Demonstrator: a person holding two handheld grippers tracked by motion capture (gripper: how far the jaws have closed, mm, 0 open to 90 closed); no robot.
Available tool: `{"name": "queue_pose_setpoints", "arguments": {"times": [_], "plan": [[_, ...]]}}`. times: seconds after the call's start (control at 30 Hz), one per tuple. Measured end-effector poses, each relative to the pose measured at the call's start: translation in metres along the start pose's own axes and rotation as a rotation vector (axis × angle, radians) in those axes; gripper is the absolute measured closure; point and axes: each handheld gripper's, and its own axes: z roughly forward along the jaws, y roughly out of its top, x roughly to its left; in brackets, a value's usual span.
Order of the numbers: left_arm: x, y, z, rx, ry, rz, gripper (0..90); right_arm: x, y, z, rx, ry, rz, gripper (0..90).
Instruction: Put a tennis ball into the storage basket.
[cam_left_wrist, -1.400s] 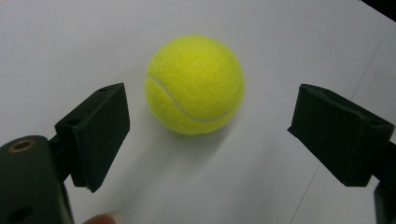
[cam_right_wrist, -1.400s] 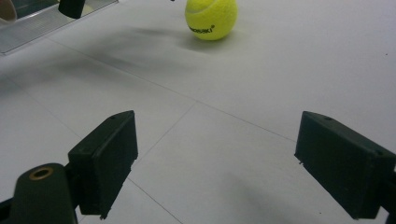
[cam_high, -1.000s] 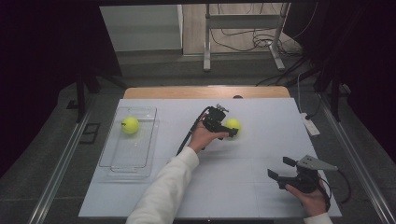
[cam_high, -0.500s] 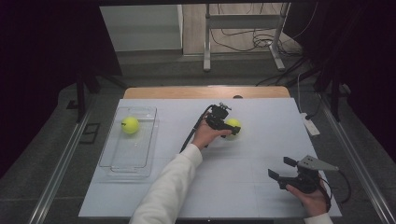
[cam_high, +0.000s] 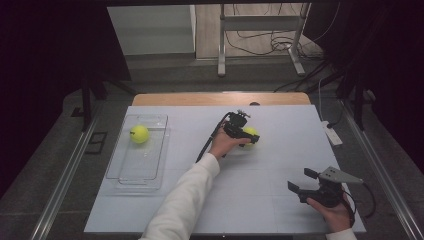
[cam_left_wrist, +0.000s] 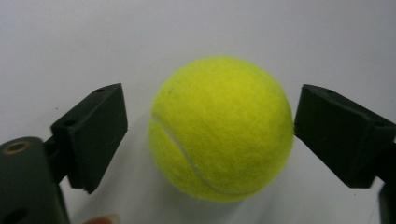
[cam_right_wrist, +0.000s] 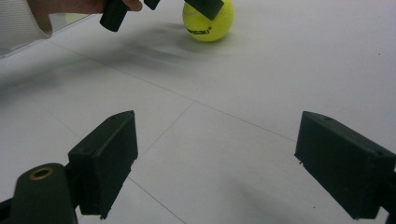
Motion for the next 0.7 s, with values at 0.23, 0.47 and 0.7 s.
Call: {"name": "queue_pose_setpoints", "arguments": {"times": [0.23, 0.47, 0.7], "plan": [[-0.004, 0.000, 0.000, 0.002, 0.008, 0.025, 26.1, 0.000, 0.000, 0.000, 0.001, 0.000, -0.001, 13.5], [-0.008, 0.001, -0.004, 0.001, 0.020, 0.047, 27.2, 0.000, 0.000, 0.000, 0.001, 0.000, -0.001, 13.4], [-0.013, 0.003, -0.016, -0.023, -0.002, 0.078, 27.4, 0.000, 0.000, 0.000, 0.004, -0.002, -0.002, 13.5]]}}
